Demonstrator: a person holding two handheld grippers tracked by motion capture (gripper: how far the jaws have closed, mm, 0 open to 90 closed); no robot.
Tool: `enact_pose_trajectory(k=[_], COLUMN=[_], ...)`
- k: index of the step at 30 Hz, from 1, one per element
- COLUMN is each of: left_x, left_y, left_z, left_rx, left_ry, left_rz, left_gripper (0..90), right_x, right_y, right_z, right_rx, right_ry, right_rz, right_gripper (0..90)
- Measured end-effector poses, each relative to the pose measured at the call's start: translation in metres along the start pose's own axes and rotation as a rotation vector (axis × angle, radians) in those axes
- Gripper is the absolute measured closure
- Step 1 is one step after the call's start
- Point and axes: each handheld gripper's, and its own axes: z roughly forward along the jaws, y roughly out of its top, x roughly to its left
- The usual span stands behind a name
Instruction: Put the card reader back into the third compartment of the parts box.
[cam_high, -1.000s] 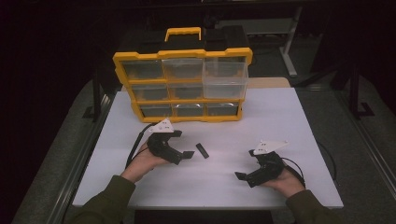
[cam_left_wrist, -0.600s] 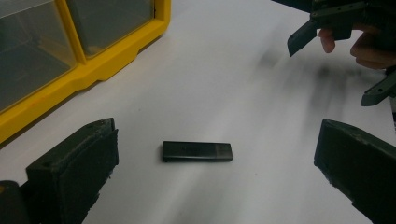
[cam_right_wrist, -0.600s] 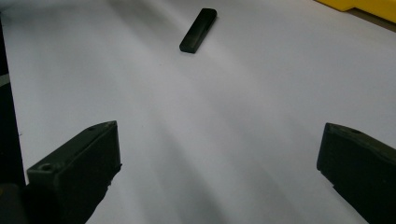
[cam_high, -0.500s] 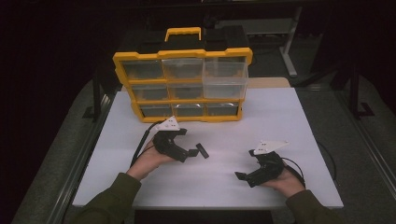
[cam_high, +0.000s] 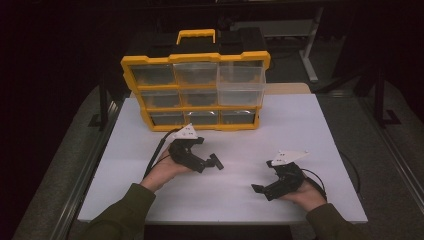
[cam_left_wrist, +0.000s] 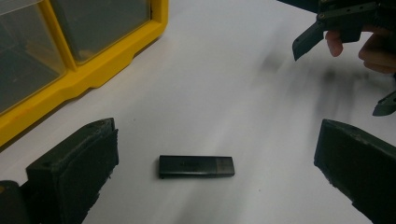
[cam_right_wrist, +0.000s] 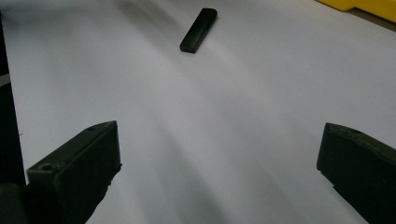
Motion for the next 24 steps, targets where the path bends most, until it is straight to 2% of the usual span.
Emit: enact_pose_trajectory(k=[16,22,24], left_x=[-0.001,0.000,0.001], left_y=[0.006,0.003,0.003], left_z=[0.016,0.022,0.025], left_rx=[0.015,0.049,0.047], left_ry=[0.000,0.027,0.027], left_rz=[0.017,0.032,0.031], left_gripper=[0.0,0.0,0.0], right_x=[0.000,0.000,0.000], right_y=[0.000,0.000,0.000], right_z=[0.000,0.000,0.000], right_rx=[0.000,-0.001,0.000], right_ry=[0.001,0.003,0.004], right_rz=[0.001,0.001,0.000], right_gripper=[0.0,0.0,0.0])
